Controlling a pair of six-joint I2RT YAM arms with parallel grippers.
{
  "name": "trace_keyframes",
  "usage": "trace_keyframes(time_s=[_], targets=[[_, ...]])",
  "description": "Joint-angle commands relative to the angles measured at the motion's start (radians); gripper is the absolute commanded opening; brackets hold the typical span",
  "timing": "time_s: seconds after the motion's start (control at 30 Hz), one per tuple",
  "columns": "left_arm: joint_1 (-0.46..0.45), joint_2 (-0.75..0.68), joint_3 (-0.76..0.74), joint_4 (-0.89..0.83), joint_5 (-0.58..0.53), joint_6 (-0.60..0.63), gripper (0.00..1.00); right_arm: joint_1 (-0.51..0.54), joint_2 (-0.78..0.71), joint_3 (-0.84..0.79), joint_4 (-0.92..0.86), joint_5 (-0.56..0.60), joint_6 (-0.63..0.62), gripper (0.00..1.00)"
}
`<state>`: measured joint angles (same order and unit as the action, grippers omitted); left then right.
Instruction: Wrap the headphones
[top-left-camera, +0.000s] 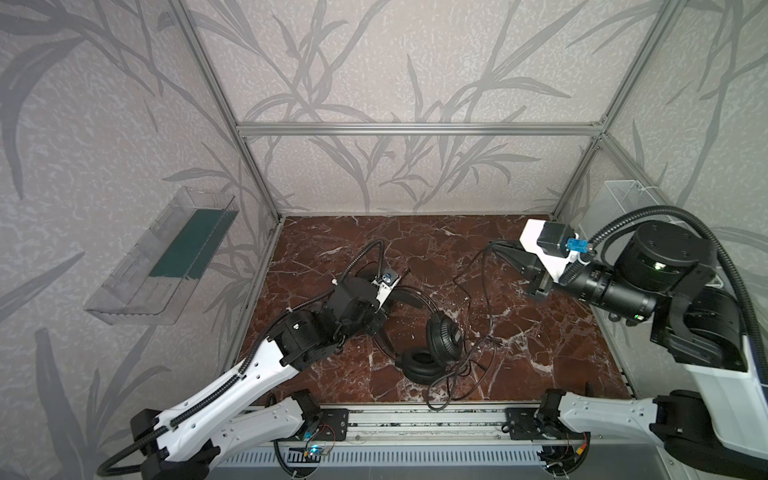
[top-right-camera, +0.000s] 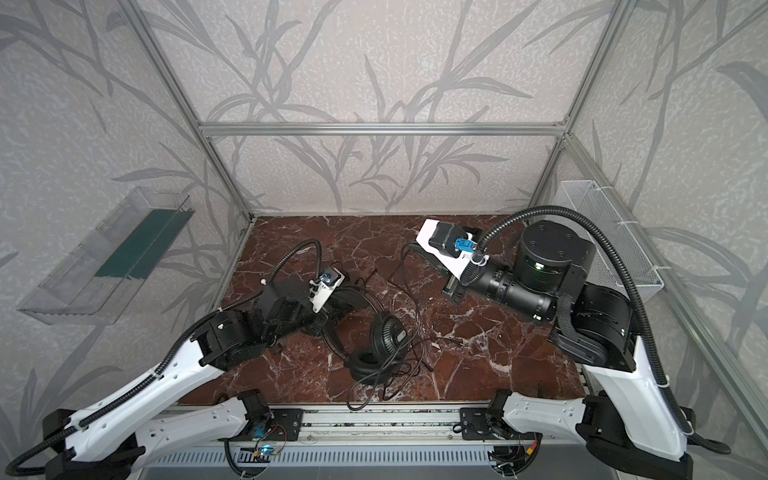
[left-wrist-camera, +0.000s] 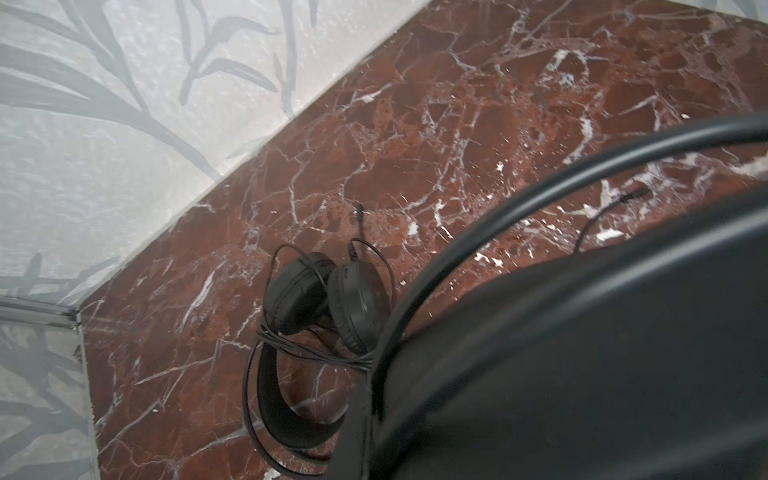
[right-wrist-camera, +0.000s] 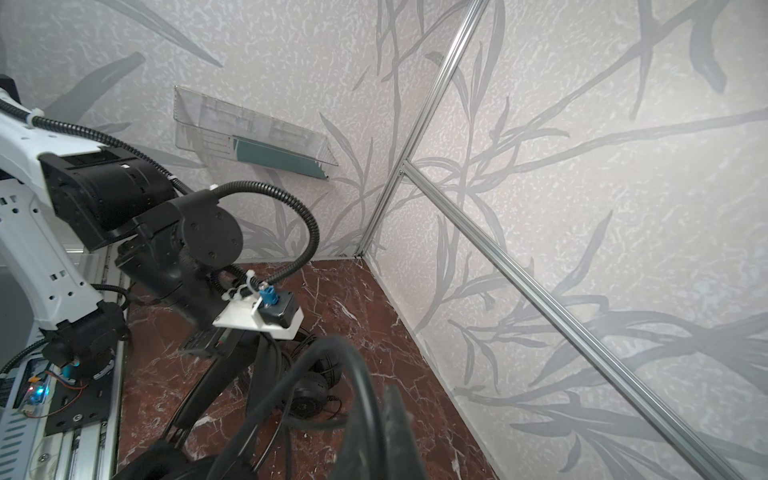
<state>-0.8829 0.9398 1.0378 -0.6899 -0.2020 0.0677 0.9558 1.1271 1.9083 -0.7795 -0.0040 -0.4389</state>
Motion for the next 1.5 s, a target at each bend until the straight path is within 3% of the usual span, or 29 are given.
trace_keyframes(time_s=[0.0,0.17,0.37,0.53,0.7,0.97,1.13,1.27,1.47], targets=[[-0.027,-0.025,-0.001,-0.001,0.086,-0.033,0.00,0.003,0.031,0.031,0.076,0.061,-0.059,0.00],[-0.073,-0.062,0.002,-0.034,0.085,-0.064,0.00,-0.034,0.120,0.056,0.107,0.113,-0.070,0.00],[-0.083,-0.137,0.024,-0.065,0.134,-0.103,0.00,-0.286,0.197,0.050,0.186,-0.036,0.131,0.00],[-0.110,-0.134,0.039,-0.059,0.180,-0.151,0.00,-0.335,0.310,0.115,0.195,-0.018,0.194,0.00],[-0.116,-0.176,0.028,-0.020,0.176,-0.176,0.00,-0.428,0.353,0.084,0.254,-0.082,0.318,0.00],[-0.117,-0.169,0.038,0.036,0.230,-0.202,0.00,-0.432,0.406,0.135,0.219,-0.117,0.346,0.00],[-0.113,-0.154,-0.029,0.028,0.051,-0.130,0.00,-0.427,0.287,0.089,0.341,-0.188,0.378,0.00],[-0.095,-0.123,-0.062,0.045,0.027,-0.121,0.00,-0.425,0.263,0.119,0.329,-0.271,0.391,0.00],[-0.066,-0.161,-0.060,0.071,0.100,-0.128,0.00,-0.449,0.290,-0.074,0.349,-0.126,0.384,0.00]])
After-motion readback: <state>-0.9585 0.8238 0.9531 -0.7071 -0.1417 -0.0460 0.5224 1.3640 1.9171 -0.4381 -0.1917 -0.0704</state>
